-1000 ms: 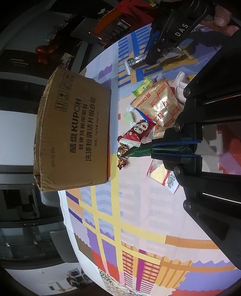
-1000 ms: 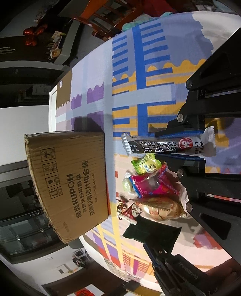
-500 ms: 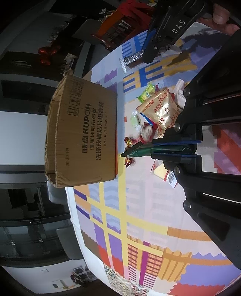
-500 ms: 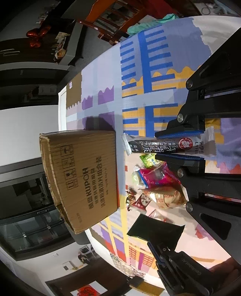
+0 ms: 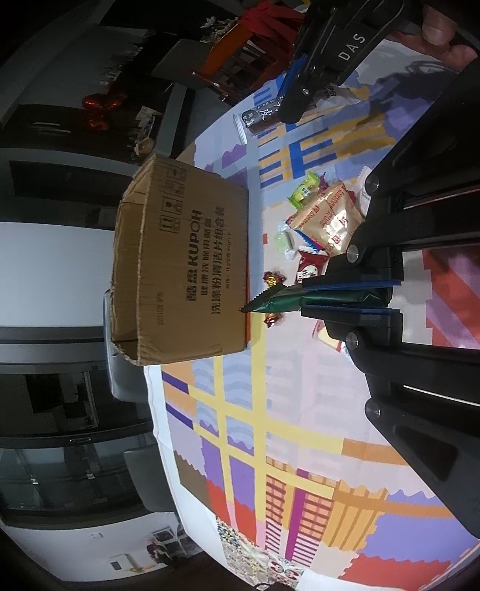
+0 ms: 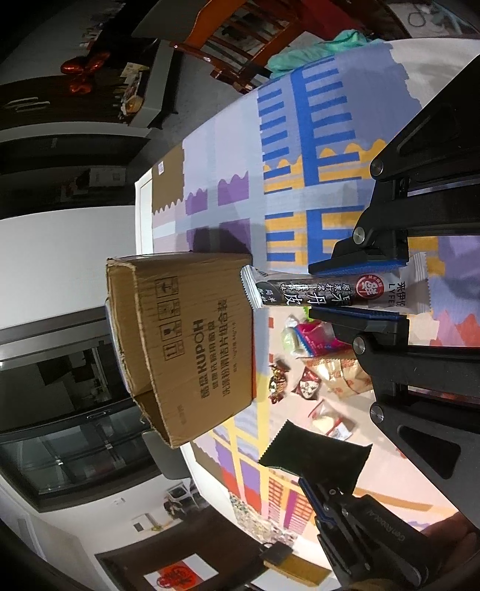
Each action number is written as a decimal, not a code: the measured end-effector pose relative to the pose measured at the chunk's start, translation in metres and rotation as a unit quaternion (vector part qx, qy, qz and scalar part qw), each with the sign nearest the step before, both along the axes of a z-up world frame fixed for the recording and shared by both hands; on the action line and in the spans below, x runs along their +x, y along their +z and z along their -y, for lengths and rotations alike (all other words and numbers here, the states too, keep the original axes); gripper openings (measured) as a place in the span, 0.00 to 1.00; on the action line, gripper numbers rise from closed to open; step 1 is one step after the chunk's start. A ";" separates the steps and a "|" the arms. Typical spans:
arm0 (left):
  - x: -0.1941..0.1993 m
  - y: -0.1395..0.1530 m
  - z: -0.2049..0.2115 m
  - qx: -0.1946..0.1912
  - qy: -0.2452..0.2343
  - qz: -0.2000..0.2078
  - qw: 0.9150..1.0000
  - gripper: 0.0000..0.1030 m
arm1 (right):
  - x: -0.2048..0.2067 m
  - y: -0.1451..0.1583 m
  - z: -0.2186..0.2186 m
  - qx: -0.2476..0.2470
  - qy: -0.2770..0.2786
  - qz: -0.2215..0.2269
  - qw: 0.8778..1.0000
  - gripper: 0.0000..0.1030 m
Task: Organize snacks
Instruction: 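Lift the green bar and stick pack and carry both toward the cardboard box, then lower both snacks into the box and open both tools, then withdraw both tools from the box back toward the snack pile, then grasp the cream bread pack with the left tool while the right tool grasps the white pastry pack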
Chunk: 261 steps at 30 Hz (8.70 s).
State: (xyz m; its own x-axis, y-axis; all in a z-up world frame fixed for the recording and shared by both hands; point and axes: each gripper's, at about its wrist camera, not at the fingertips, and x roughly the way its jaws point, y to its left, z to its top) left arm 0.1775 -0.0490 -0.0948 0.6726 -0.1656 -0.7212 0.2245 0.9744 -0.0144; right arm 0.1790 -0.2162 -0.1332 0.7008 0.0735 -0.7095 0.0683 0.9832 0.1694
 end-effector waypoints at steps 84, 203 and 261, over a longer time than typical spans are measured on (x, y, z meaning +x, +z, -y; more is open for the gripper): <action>0.178 0.100 0.009 0.014 -0.022 0.115 0.993 0.09 | 0.166 0.112 -0.007 -0.035 0.017 0.119 0.992 0.17; -0.005 -0.023 -0.052 0.050 -0.034 0.057 0.997 0.90 | -0.027 -0.027 -0.064 -0.072 -0.007 0.006 0.997 0.89; 0.049 -0.092 -0.032 0.034 -0.111 -0.051 0.992 0.34 | 0.013 -0.083 -0.064 -0.032 0.011 -0.062 0.997 0.44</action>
State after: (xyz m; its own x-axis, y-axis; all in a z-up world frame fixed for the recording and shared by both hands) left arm 0.2262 -0.0174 -0.1863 0.5478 -0.2500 -0.7984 0.4353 0.9001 0.0167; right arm 0.1917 -0.1520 -0.2164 0.6058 0.0390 -0.7946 0.0632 0.9933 0.0969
